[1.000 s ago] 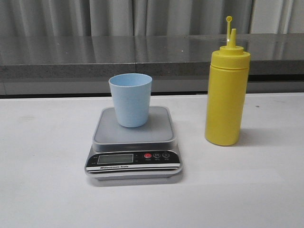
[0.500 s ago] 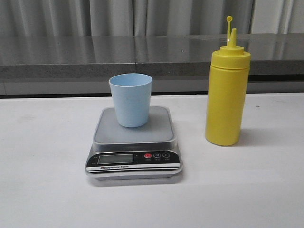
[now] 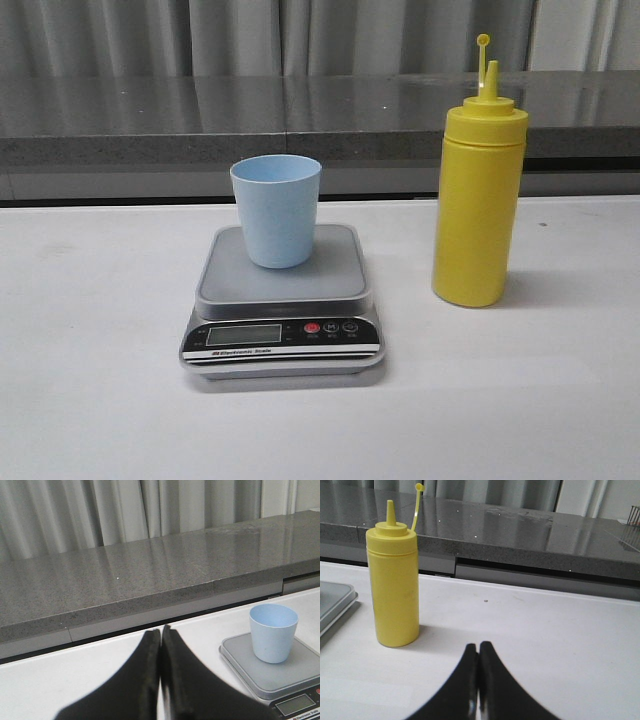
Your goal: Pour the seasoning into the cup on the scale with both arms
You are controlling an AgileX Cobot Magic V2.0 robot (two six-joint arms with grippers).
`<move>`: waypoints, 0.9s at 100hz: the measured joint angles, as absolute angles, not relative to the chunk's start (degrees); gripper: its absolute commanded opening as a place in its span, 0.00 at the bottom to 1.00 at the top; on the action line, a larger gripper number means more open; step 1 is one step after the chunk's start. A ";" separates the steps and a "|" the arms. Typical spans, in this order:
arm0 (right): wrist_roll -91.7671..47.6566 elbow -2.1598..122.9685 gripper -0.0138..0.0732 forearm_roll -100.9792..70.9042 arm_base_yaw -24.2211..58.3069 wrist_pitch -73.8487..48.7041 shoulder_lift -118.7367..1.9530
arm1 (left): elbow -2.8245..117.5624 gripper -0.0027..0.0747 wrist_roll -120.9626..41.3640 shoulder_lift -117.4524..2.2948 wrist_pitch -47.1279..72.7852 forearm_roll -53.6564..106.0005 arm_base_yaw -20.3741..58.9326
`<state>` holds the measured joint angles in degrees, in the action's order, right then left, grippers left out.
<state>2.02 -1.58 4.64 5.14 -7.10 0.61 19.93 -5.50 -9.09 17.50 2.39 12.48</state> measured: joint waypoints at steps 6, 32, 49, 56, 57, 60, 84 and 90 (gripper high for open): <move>2.02 -1.58 0.08 4.64 5.14 -7.10 0.61 | 19.80 0.01 -5.50 -9.09 17.50 1.92 12.11; 2.02 -1.58 0.08 4.64 5.14 -7.10 0.61 | 15.73 0.01 -5.50 -8.30 14.29 1.25 5.29; 2.02 -1.58 0.08 4.64 5.14 -7.10 0.61 | 10.29 0.01 -5.39 -3.99 12.58 1.14 2.63; 2.02 -1.58 0.08 4.64 5.14 -7.10 0.61 | 8.01 0.01 -5.29 -1.40 12.34 0.69 2.55; 2.02 -1.58 0.08 4.64 5.14 -7.10 0.61 | 7.57 0.01 -5.29 -0.94 12.34 0.71 2.55; 2.02 -1.58 0.08 4.64 5.14 -7.10 0.61 | 6.68 0.01 -5.29 -0.19 12.23 0.45 2.55; 2.02 -1.58 0.08 4.64 5.14 -6.86 0.61 | 0.63 0.01 -5.18 0.37 10.07 0.00 2.55; 2.02 -1.58 0.08 4.64 5.14 -6.86 0.61 | -0.03 0.01 -5.18 0.37 9.05 0.00 2.55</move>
<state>2.02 -1.58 4.64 5.14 -6.86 0.61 -0.03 -5.18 0.37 9.05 0.00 2.55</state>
